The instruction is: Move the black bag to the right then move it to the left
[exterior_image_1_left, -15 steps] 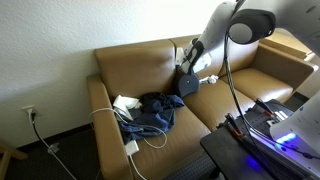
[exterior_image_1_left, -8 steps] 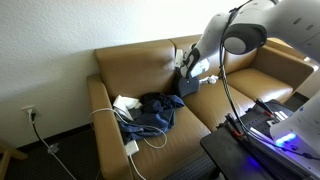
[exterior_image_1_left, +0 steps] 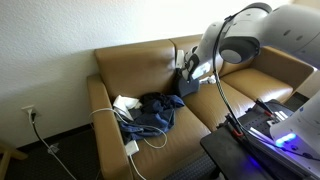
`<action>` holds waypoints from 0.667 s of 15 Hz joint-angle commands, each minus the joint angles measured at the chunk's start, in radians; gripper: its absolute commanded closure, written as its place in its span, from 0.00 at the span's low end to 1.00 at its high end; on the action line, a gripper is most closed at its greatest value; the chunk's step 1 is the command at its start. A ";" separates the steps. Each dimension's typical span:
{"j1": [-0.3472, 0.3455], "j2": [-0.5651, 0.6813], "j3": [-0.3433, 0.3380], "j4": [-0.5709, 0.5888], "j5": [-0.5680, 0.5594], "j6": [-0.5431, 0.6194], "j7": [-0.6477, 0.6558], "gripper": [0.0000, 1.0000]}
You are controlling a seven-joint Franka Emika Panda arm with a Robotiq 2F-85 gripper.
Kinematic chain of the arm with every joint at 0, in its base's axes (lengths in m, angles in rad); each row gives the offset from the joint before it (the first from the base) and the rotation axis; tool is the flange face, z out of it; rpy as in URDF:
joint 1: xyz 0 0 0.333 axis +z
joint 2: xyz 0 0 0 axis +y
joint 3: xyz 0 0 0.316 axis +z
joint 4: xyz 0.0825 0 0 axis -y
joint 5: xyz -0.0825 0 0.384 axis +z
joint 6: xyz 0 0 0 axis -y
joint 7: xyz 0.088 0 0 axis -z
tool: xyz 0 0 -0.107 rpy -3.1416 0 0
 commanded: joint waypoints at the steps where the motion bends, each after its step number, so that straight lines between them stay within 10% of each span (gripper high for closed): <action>1: 0.018 0.066 -0.038 0.038 0.040 0.025 0.027 0.00; 5: 0.024 0.096 -0.048 0.059 0.076 0.038 0.035 0.02; 6: 0.024 0.099 -0.049 0.062 0.083 0.037 0.034 0.26; 10: 0.020 0.106 -0.041 0.072 0.101 0.037 0.038 0.46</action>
